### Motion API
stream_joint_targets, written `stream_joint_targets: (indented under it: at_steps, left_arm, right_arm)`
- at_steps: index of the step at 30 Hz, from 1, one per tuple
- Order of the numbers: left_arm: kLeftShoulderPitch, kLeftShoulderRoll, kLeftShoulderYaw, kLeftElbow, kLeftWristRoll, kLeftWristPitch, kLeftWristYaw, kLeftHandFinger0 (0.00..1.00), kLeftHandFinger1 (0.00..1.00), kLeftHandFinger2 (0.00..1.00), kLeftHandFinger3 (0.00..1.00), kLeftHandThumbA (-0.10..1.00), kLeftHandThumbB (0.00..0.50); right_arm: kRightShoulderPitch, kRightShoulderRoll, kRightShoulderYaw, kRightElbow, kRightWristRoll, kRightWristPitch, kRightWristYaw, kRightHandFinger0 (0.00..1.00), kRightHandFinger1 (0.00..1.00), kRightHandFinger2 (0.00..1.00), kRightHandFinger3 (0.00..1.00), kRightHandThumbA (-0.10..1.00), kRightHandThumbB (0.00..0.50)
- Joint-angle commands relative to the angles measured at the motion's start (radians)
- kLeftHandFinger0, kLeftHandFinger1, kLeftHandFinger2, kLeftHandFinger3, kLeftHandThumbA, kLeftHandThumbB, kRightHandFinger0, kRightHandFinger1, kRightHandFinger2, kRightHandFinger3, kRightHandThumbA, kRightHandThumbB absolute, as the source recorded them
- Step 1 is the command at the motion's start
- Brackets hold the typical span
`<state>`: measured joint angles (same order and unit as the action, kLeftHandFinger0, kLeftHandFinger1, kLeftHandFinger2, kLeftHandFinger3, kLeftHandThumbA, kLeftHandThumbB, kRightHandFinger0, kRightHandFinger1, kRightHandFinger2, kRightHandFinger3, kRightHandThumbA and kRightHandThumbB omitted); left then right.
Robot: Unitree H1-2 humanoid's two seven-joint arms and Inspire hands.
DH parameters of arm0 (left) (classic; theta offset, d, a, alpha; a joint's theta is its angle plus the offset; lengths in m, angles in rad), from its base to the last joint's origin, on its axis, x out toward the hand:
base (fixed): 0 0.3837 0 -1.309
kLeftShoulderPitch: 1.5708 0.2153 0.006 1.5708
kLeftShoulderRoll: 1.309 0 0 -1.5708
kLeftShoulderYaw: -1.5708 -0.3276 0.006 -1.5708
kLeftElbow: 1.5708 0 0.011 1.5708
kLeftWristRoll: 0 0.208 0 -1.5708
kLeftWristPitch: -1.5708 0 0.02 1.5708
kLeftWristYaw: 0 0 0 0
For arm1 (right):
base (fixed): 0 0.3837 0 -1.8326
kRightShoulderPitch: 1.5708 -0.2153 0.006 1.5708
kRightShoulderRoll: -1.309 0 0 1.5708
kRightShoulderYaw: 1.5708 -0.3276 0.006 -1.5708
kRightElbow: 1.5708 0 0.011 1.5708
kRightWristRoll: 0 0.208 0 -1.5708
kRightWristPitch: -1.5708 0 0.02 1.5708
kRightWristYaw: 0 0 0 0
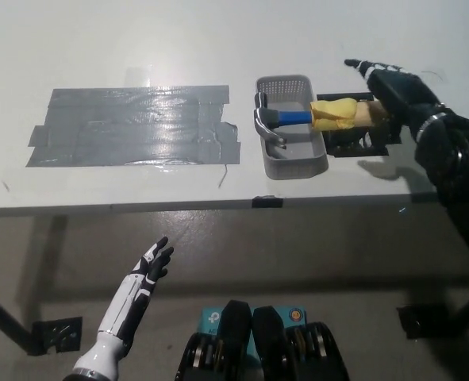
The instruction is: The robot picks the hammer placed on top of the gray container with right hand and places it on the grey area of the desk
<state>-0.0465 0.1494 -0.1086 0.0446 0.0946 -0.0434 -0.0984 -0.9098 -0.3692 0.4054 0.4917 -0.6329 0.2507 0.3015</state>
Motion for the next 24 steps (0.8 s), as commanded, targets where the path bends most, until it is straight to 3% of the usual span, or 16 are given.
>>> stream_joint_targets:
  at_steps: [1,12,24]
  left_arm:
    - [-0.009,0.019,0.002,-0.03,0.004,-0.023,-0.016,1.0,1.0,1.0,1.0,1.0,0.137]
    - [-0.009,0.021,0.0,-0.039,0.001,-0.012,-0.018,1.0,1.0,1.0,1.0,1.0,0.13]
    - [-0.013,0.026,-0.001,-0.042,-0.001,-0.016,-0.022,1.0,1.0,1.0,1.0,1.0,0.121]
  right_arm:
    - [-0.083,0.003,-0.006,0.027,0.01,0.007,0.034,1.0,1.0,1.0,1.0,1.0,0.453]
    - [-0.145,0.038,0.001,0.168,0.003,-0.032,-0.003,1.0,1.0,1.0,1.0,1.0,0.424]
    - [-0.189,0.063,0.015,0.311,-0.002,-0.056,-0.024,1.0,1.0,1.0,1.0,1.0,0.446]
